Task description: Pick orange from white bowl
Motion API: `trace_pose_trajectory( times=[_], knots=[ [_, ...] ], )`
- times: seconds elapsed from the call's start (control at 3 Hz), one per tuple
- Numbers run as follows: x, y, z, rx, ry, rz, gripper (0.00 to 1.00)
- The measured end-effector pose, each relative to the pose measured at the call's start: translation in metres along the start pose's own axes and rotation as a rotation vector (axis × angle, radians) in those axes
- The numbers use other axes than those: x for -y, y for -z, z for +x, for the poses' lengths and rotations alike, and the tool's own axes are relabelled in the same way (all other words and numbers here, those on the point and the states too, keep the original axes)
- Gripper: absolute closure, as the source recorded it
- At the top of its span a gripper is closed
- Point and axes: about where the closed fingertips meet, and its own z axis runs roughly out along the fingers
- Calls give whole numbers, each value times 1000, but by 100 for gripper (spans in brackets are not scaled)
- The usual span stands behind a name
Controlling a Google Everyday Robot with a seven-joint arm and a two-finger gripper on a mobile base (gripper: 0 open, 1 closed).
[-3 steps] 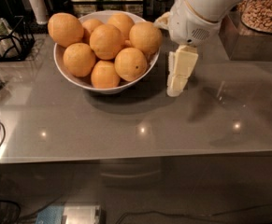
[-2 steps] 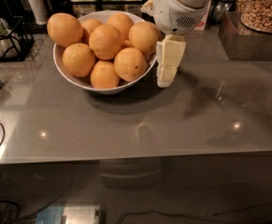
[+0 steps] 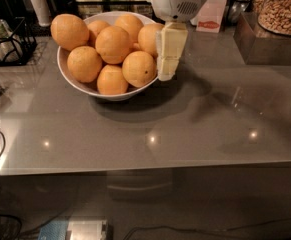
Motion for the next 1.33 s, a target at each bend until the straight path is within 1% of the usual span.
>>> trace_pose_trajectory(
  times=[0.33, 0.67, 1.0, 1.33],
  knots=[
    [43, 15, -40, 41, 76, 50, 0],
    [43, 15, -40, 41, 76, 49, 0],
    [44, 8, -44, 67, 35, 85, 0],
    [51, -3, -44, 91, -58, 170, 0]
  ],
)
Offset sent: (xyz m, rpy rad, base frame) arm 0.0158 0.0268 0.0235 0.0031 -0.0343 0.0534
